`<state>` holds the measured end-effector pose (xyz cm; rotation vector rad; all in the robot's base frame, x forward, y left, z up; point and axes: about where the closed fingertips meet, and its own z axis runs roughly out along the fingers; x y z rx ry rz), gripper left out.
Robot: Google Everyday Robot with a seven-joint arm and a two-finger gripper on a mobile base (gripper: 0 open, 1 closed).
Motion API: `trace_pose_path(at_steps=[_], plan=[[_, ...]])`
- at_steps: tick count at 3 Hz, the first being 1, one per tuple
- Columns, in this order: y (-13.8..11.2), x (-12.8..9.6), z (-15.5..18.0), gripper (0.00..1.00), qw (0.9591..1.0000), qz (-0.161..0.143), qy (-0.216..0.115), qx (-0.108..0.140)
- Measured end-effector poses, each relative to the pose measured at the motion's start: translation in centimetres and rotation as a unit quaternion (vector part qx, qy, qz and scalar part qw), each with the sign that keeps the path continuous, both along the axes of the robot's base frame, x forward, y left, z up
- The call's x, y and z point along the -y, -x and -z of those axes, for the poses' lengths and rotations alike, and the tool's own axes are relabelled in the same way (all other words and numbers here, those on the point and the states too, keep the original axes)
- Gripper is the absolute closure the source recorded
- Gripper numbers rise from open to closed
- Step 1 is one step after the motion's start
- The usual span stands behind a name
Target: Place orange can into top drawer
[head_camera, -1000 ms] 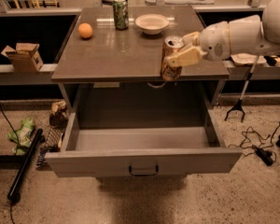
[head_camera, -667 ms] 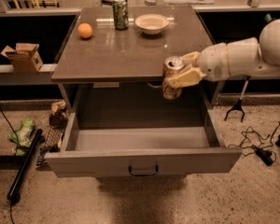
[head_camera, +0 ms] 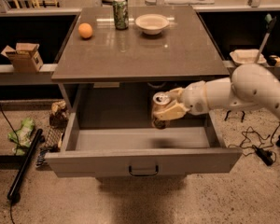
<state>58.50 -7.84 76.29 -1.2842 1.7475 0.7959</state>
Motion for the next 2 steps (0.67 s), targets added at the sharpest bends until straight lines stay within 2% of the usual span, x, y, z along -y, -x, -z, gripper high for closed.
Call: trace_pose_path(at_steps=[1, 2], plan=[[0.2, -1.7, 3.6, 1.0, 0.9998, 0.006, -0.017, -0.007], [-0.5, -3.7, 5.6, 1.0, 0.9993, 0.007, -0.037, 0.003]])
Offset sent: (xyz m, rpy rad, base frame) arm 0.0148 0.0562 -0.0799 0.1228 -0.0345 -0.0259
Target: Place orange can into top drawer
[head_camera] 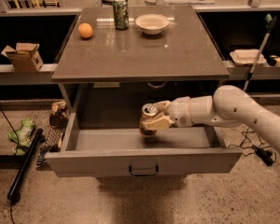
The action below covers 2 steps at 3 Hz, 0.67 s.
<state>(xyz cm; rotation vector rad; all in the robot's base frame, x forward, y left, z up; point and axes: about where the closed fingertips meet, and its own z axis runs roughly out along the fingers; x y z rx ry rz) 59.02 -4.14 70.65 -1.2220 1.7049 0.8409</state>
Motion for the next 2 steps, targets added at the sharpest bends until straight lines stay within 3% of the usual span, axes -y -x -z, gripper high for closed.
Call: trace_pose_path(at_steps=[2], plan=[[-0.7, -1.8, 2.8, 1.0, 0.9999, -0.012, 0.005, 0.011]])
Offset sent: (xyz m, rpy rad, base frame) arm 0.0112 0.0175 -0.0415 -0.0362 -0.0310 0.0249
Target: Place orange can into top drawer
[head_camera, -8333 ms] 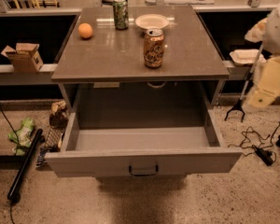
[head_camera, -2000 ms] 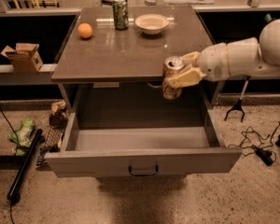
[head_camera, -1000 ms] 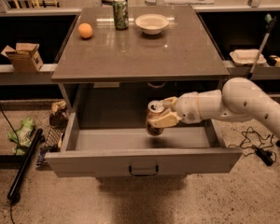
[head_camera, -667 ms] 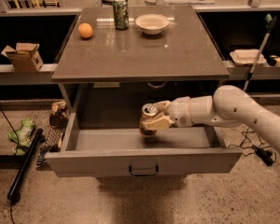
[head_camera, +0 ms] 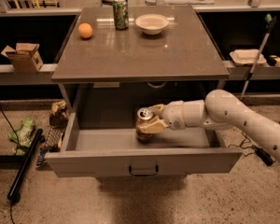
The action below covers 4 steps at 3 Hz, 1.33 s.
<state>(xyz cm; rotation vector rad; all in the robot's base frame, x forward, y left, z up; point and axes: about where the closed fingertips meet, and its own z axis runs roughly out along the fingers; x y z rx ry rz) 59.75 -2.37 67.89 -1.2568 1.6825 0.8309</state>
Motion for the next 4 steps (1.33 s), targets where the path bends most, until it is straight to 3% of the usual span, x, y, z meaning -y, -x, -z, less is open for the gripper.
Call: trace_pose_path(at_steps=[1, 4], plan=[[-0.06, -0.03, 0.65, 0.85, 0.9999, -0.001, 0.01, 0.0], [-0.15, 0.14, 0.96, 0.16, 0.9999, 0.0, 0.016, 0.002]])
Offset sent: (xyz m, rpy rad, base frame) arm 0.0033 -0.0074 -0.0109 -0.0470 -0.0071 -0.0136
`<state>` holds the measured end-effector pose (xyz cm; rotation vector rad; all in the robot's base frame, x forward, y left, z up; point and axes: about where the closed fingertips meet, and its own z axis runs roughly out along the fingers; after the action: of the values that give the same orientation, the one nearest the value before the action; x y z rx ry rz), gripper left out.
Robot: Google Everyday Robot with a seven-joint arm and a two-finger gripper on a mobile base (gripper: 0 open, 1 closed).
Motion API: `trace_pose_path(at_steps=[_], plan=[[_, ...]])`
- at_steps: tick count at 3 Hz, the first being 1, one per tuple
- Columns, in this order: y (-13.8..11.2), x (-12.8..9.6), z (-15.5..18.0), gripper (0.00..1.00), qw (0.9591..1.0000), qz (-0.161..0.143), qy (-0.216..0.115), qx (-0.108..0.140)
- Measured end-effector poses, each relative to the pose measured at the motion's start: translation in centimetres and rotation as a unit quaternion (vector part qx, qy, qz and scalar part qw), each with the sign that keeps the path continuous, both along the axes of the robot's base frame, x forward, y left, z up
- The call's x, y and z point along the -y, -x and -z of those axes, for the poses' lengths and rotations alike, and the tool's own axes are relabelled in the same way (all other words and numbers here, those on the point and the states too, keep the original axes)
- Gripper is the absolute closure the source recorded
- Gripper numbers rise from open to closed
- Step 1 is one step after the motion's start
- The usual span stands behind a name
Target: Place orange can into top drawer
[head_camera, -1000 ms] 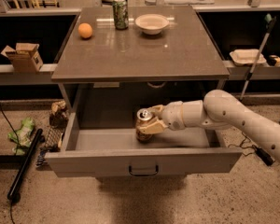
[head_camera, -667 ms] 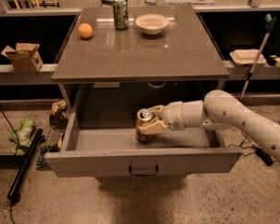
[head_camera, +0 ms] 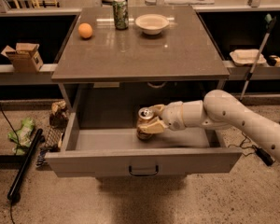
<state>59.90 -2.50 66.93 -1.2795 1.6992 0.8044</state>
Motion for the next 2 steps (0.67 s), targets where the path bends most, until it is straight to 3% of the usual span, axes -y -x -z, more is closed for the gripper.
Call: trace_pose_path(at_steps=[1, 2], plan=[[0.0, 0.1, 0.0, 0.0, 1.0, 0.0, 0.0, 0.001], [-0.1, 1.3, -1.4, 0.0, 0.9999, -0.002, -0.008, 0.005]])
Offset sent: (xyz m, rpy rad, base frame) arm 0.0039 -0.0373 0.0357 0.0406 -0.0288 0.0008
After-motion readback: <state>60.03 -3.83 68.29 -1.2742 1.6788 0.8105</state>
